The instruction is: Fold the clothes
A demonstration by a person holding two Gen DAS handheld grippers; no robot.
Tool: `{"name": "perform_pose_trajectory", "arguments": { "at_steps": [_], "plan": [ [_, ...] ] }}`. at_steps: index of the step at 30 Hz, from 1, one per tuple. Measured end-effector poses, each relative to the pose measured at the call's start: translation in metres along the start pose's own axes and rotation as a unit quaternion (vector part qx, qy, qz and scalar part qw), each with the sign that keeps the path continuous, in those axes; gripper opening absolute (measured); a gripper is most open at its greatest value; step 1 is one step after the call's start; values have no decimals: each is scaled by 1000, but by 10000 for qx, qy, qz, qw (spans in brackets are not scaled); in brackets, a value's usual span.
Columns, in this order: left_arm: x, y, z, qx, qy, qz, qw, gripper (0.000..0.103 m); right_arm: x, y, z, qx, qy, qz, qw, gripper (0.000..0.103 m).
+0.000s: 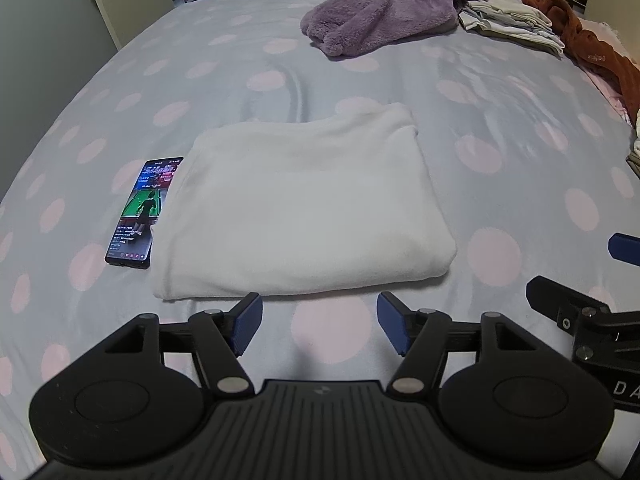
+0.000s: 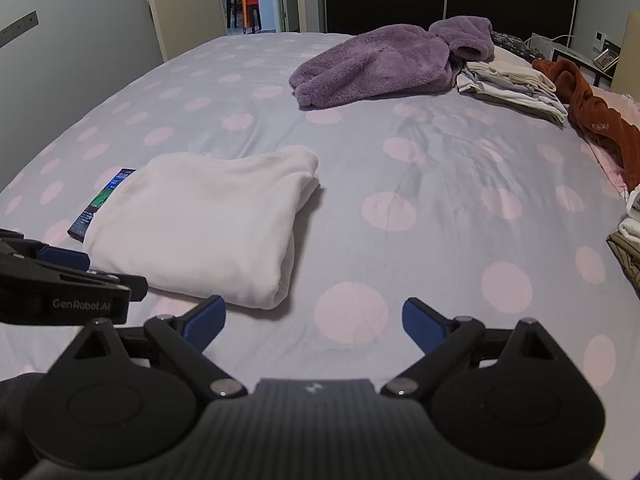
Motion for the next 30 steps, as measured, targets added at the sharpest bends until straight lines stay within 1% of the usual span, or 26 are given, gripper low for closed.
{"name": "perform_pose_trajectory", "arguments": {
  "at_steps": [30],
  "plan": [
    [1, 0, 1, -15, 24, 71, 10000, 63, 0, -2, 1, -3, 12, -10, 10000, 96]
  ]
}}
Point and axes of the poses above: each gripper's, at about its wrist camera, not at the fingertips, and z roughly the way its jaws point, x to its left, y to its top, the point moved 4 cm from there along z, roughly the way its jaws point, and after that the axes turned 2 degrees about -z, right-handed, at the moved point
